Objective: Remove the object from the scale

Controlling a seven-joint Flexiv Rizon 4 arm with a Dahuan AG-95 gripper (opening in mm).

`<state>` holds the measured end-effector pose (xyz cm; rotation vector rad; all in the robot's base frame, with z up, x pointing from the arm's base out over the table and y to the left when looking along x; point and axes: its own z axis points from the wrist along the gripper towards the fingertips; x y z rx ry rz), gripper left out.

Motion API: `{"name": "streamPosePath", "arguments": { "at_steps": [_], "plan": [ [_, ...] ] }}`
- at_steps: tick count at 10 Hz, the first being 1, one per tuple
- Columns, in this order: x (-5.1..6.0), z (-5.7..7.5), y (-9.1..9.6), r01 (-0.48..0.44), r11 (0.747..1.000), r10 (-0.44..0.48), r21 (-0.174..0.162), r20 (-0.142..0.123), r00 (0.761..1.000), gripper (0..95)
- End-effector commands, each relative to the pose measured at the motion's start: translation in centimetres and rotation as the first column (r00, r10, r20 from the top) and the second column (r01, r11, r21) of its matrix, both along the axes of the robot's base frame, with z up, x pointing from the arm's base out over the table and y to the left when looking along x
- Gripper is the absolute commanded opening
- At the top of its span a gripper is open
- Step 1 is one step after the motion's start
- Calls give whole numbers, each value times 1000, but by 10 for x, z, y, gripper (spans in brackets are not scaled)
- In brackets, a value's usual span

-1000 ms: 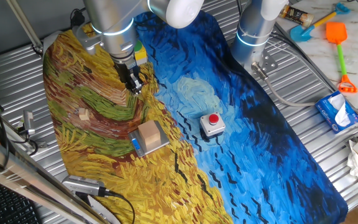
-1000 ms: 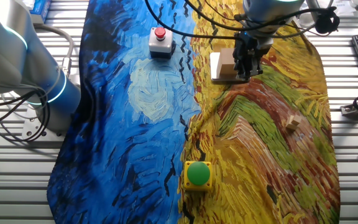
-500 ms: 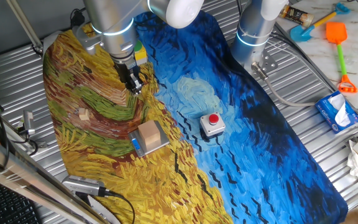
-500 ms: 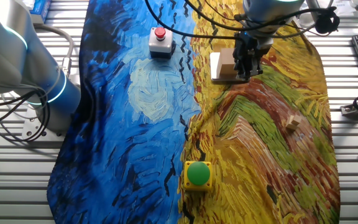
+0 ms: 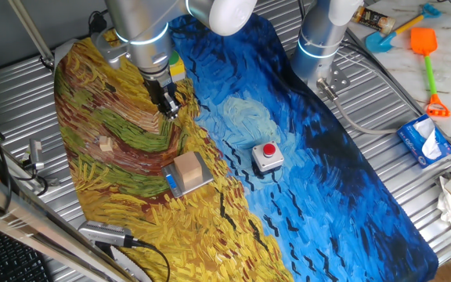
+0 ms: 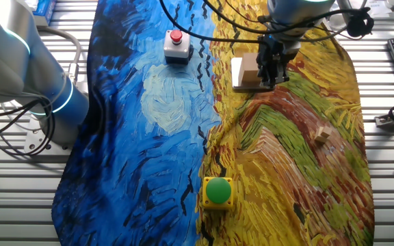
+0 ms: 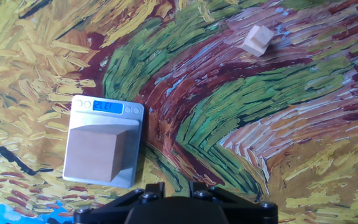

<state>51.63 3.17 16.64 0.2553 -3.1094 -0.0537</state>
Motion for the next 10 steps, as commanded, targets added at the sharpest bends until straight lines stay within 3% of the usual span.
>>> {"name": "streamPosePath", "arguments": {
  "at_steps": [1,4,8,10],
  "plan": [
    [-3,0,-10,73,997,-73,7,0,997,190],
    [-10,0,-29,61,998,-61,26,-4,998,190],
    [-9,1,-29,81,996,-81,38,1,997,190],
    [-5,2,-17,110,993,-110,38,-3,994,190]
  ]
}}
